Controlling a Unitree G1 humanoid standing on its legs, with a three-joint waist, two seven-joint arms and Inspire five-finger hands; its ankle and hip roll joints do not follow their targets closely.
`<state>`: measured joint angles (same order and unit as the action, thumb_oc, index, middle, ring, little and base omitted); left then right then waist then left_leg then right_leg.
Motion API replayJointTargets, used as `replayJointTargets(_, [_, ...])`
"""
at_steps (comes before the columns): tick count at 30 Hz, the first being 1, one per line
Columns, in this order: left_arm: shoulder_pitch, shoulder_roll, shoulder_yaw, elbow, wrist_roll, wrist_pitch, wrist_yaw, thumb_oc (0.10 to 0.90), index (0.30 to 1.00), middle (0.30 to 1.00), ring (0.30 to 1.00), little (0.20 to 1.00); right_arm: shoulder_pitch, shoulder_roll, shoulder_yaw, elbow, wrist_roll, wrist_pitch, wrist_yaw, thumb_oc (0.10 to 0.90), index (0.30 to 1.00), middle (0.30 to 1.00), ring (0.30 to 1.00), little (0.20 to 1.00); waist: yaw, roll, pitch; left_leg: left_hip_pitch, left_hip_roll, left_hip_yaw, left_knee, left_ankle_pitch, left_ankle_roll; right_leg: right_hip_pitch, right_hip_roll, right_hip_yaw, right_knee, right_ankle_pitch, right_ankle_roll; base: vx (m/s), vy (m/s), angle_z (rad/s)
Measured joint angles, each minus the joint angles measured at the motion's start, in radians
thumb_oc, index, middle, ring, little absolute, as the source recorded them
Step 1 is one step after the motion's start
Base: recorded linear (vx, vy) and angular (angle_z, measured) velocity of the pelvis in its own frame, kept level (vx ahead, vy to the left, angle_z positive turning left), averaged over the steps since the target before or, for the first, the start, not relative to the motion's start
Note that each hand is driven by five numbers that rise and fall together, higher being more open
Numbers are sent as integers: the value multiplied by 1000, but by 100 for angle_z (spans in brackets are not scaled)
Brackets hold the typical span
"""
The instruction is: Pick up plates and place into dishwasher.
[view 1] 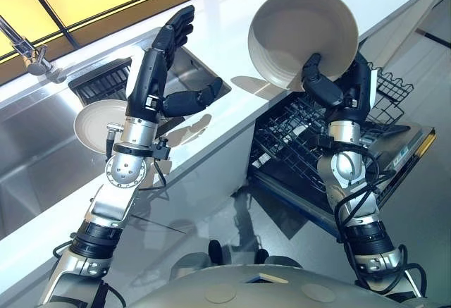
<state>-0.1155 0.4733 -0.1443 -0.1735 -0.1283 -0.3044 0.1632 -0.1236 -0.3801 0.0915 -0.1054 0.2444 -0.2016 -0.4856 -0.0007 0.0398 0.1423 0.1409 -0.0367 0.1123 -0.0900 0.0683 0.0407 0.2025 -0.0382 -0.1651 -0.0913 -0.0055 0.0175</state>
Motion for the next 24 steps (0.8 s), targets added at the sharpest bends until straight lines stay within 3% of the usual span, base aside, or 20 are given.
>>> replayJointTargets(9, [152,2,187,154,-53,68,7,800,900,900,900,900,53,-50,-347,76,-91,-23,-263,100,300,300,300,200,-1,-2,1,-5,-5,-31,-1,1,1,9,0,-7,0,-8,10,49,-29,11])
replayJointTargets(15, [196,-2,233,234,-110,91,-24,800,900,900,900,900,114,-80,-458,190,-148,-17,-339,100,300,300,300,200,-5,-11,7,-12,-8,-46,-3,6,2,12,1,-4,0,-13,12,74,-52,9])
replayJointTargets(17, [186,-2,233,238,-118,89,-41,800,900,900,900,900,111,-97,-473,315,-138,12,-332,100,300,300,300,200,-4,-16,8,-15,-11,-61,-4,5,-4,15,-1,-6,0,-14,13,143,-99,16])
replayJointTargets(19, [185,-1,233,238,-122,90,-41,800,900,900,900,900,113,-111,-472,394,-103,88,-310,100,300,300,300,200,-2,-16,9,-16,-13,-69,-4,6,-3,16,-2,-10,0,-14,13,91,-119,9])
replayJointTargets(24, [173,4,229,238,-140,106,-43,800,900,900,900,900,113,-122,-452,506,-112,191,-261,100,300,300,300,200,3,-20,12,-28,-17,-91,1,19,4,17,-4,-39,0,-14,13,56,-138,13])
